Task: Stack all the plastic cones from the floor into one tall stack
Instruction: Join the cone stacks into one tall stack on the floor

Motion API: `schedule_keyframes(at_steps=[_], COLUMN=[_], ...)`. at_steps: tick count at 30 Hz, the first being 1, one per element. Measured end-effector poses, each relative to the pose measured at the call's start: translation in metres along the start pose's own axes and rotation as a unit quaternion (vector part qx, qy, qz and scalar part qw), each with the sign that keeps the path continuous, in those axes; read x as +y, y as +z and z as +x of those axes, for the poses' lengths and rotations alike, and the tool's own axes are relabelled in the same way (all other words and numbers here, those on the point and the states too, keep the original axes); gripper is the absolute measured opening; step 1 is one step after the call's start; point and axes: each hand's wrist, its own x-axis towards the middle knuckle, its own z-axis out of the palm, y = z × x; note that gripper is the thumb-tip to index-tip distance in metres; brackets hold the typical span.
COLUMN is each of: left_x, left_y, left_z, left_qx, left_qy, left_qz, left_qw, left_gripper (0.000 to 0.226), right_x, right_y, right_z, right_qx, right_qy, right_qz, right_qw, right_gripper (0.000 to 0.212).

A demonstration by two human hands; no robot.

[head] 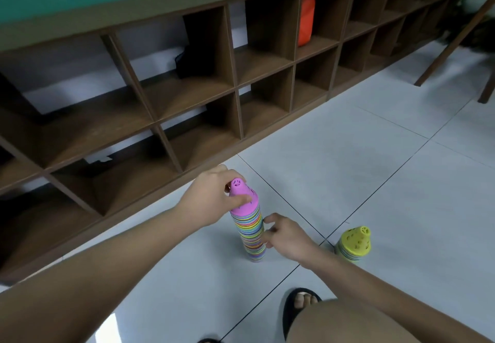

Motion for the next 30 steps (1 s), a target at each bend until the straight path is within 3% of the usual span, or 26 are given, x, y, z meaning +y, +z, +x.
schedule_keyframes(at_steps=[4, 10, 16, 22, 30], left_x=[0.01, 0.071, 0.129, 0.15, 0.162], left_y=[-0.007, -0.005, 0.066, 0.149, 0.239], left_z=[0.013, 0.041, 0.062, 0.073, 0.075], left_qx=[-0.03, 0.003, -0.113, -0.197, -0.27], left_qy=[0.022, 0.121, 0.189, 0.188, 0.155], left_qz=[0.042, 0.027, 0.044, 0.038, 0.058], left_qw=[0.998, 0.992, 0.974, 0.962, 0.949], left_gripper=[0.04, 0.029, 0.025, 0.025, 0.046], right_x=[0.008, 0.043, 0.093, 0.169, 0.243], right_y=[-0.006, -0.024, -0.051, -0.076, -0.089], right_z=[-0.003, -0.015, -0.042, -0.052, -0.053], right_qx=[0.001, 0.015, 0.058, 0.083, 0.067], right_qy=[-0.005, 0.032, 0.094, 0.128, 0.205], right_qz=[0.045, 0.13, 0.201, 0.229, 0.214], right_qw=[0.999, 0.991, 0.973, 0.962, 0.953], right_gripper=[0.046, 0.024, 0.019, 0.02, 0.011])
